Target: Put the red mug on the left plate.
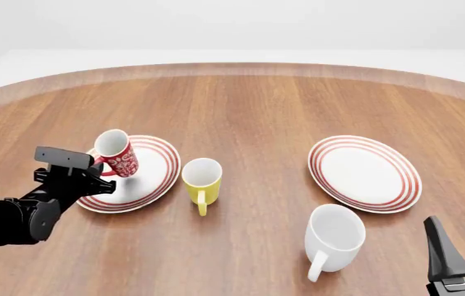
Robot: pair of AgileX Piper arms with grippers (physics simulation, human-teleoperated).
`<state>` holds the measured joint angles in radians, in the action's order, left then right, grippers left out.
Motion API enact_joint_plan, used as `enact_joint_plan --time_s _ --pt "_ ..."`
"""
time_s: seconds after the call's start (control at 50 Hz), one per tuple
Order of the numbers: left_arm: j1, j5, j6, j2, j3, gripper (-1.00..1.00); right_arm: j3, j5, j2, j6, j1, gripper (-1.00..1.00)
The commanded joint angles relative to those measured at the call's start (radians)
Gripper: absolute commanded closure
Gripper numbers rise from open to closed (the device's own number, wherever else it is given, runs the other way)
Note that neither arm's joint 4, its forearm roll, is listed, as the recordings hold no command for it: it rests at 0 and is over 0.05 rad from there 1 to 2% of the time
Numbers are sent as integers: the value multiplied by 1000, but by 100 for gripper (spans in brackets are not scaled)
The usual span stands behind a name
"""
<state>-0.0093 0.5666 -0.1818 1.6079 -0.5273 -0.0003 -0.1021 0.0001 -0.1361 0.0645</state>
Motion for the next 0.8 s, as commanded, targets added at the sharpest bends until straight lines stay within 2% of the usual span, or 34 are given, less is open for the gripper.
enact_joint_plan --time_s 0.02,0.8 --pt "4 7 -14 18 -10 100 0 0 0 0 0 -100" --pt "5 39 -12 66 -3 100 0 0 0 1 0 -100"
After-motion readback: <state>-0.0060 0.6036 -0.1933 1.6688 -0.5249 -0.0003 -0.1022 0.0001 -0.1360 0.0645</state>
